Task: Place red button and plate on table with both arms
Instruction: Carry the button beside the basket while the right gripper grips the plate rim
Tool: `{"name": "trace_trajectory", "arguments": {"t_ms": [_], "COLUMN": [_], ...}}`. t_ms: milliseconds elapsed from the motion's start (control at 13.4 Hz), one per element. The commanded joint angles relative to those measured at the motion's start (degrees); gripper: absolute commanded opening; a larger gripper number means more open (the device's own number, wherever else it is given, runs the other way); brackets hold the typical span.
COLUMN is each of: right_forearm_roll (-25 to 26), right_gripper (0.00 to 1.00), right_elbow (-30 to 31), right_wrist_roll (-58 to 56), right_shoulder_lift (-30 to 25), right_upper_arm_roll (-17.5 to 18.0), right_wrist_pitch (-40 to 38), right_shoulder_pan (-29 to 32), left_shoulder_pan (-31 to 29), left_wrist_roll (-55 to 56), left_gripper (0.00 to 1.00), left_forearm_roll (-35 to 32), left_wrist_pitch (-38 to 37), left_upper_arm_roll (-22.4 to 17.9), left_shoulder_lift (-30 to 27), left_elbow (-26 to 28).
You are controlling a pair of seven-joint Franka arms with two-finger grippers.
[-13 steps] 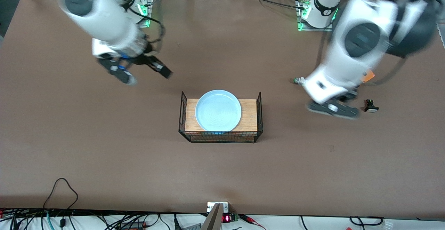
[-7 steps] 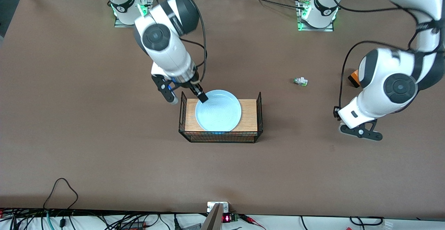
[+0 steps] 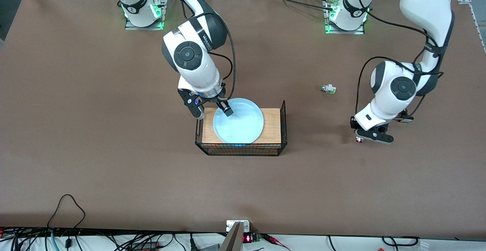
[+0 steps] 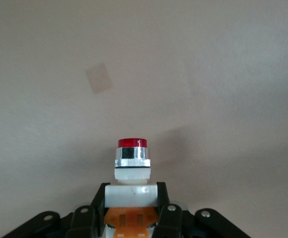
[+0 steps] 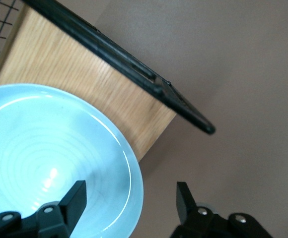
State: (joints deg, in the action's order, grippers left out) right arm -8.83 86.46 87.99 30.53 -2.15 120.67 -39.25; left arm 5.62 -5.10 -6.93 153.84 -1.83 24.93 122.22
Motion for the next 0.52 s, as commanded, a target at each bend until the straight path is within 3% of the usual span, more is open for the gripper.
{"name": "trace_trajectory", "arguments": {"t_ms": [0, 224, 298, 447], "right_forearm_roll": [-0.2, 0.0, 0.1, 0.2], "right_gripper": [0.78, 0.49, 0.39, 0.28], "right_elbow": [-1.4, -1.2, -1.2, -1.0], "right_wrist_roll": [1.0, 1.0, 0.9, 0.8], "right_shoulder_lift": [1.5, 1.5, 1.5, 1.5], "right_upper_arm_roll": [-0.7, -0.7, -0.7, -0.7], "right_wrist_pitch": [0.3, 0.7, 1.0, 1.8], "right_shoulder_pan": [-0.7, -0.7, -0.7, -0.7], "left_shoulder_pan": [-0.9, -0.9, -0.9, -0.9], "left_wrist_roll": [-0.3, -0.3, -0.3, -0.5], "left_gripper": [0.20, 0.24, 0.29, 0.77], "left_forearm_roll": [0.6, 0.6, 0.6, 0.6], "left_wrist_pitch": [5.7, 5.9, 5.9, 5.9], "left_upper_arm_roll": [0.8, 0.8, 0.8, 0.8], "left_shoulder_lift": [1.3, 2.0, 2.3, 2.3], "left_elbow": [2.8, 2.8, 2.8, 2.7]}}
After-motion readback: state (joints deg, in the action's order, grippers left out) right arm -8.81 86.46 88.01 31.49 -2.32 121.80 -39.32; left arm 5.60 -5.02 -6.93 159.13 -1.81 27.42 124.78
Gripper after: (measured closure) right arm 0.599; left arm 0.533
